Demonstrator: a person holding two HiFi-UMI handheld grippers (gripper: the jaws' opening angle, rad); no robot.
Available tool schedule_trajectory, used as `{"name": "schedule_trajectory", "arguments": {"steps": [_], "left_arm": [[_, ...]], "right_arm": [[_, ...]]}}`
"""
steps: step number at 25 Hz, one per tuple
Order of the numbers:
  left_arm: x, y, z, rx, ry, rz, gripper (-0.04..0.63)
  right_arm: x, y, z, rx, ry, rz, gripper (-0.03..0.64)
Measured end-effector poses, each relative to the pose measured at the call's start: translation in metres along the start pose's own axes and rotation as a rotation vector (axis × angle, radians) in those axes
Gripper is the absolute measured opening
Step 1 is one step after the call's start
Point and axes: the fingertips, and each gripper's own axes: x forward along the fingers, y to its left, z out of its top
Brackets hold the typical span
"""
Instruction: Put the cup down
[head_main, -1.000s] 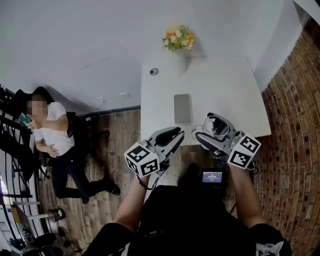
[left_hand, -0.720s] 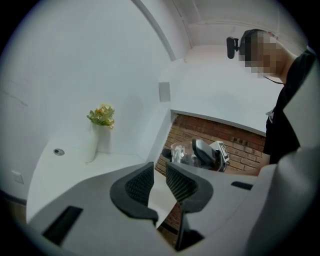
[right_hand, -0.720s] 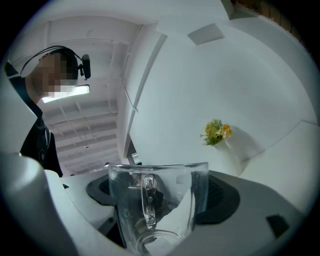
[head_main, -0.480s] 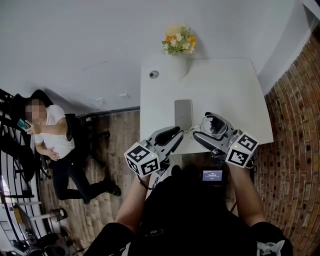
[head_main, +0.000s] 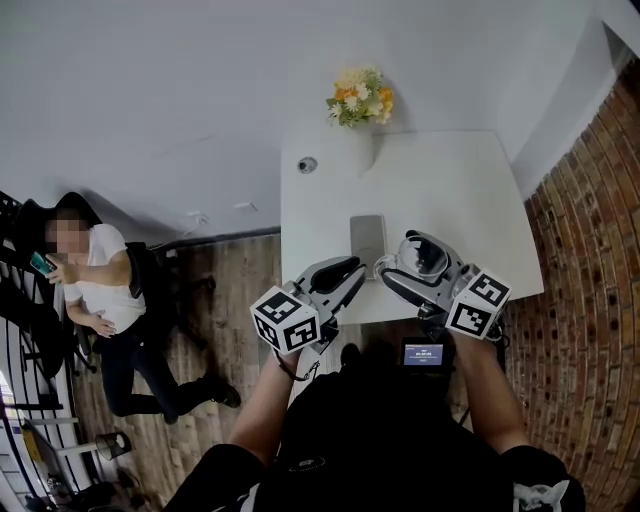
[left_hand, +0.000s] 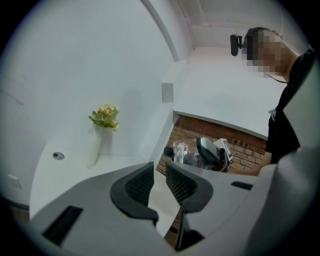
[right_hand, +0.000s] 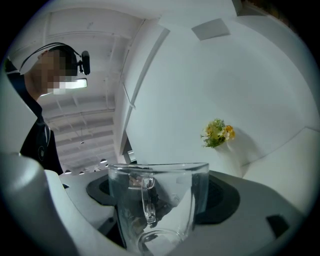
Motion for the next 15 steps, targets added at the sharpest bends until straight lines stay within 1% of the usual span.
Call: {"name": "schedule_trajectory", "arguments": {"steps": [4,9,15], "left_arm": [[0.0005,0.0036,0.0013,-0.001,-0.006,0.004,0.081],[0.0004,0.005,0.0041,-0.003,-0.014,0.0,0.081],[0.0026,0.0039,0.0015,0.0,-0.004,0.006,0.081]], "right_arm": [[0.0005,-0.0025,-0.001,-0.001,0.006,-0.004,0.431],[0.0027,-0.0027,0.0051,0.001,-0.011,0.0,0.431],[0.0022,-0.0045,0.0039,0.002,-0.007,0.004,0.431]]}}
